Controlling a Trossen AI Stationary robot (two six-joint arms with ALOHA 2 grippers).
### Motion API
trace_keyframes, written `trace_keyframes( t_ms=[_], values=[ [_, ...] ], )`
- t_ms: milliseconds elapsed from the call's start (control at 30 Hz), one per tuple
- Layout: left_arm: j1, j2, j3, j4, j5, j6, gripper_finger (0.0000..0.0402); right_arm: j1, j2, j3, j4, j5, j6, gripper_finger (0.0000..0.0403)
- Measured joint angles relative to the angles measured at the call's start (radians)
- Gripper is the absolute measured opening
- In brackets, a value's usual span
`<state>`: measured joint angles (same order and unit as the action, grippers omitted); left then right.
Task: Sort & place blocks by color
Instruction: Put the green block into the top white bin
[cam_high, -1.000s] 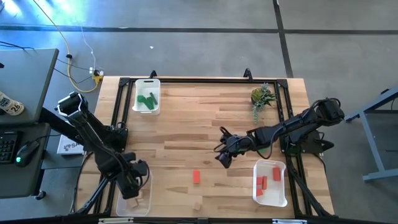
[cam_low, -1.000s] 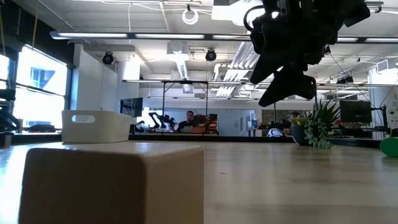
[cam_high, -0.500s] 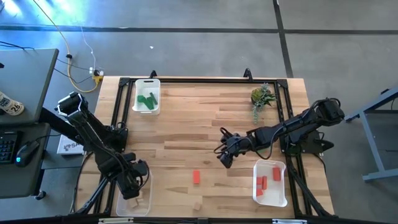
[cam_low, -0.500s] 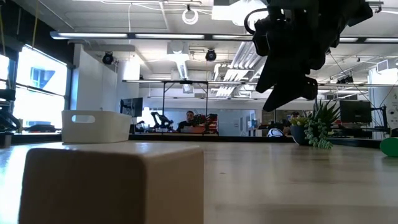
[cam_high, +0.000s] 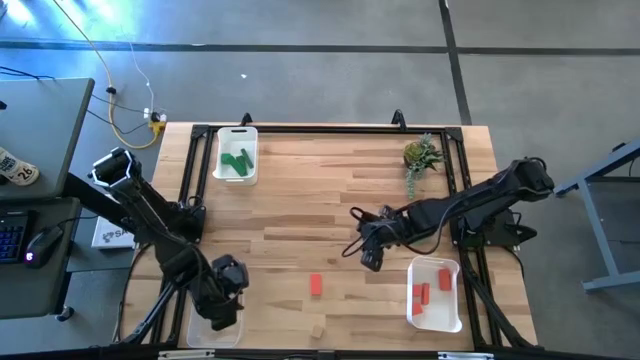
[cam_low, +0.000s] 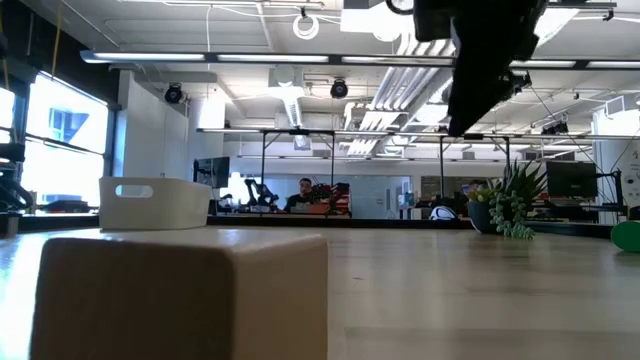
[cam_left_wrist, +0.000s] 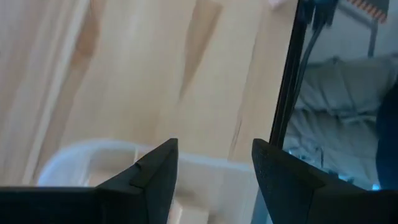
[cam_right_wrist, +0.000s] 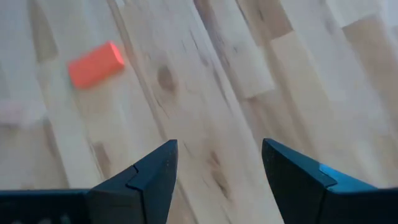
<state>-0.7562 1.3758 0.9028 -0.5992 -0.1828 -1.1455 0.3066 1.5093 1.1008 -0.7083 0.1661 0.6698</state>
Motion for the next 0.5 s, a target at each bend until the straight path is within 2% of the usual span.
trace_keyframes(
  t_ms=[200, 367, 500],
  values=[
    [0.049, 0.000, 0.000, 0.036, -0.079, 0.052, 0.0193, 0.009, 0.000, 0.099, -0.264, 0.015, -0.115, 0.0220],
    [0.076, 0.000, 0.000, 0.049, -0.094, 0.107, 0.0193, 0.008, 0.000, 0.109, -0.424, -0.030, -0.300, 0.0220],
    [0.093, 0.000, 0.000, 0.049, -0.094, 0.143, 0.0193, 0.009, 0.000, 0.109, -0.509, -0.045, -0.387, 0.0220]
  ],
)
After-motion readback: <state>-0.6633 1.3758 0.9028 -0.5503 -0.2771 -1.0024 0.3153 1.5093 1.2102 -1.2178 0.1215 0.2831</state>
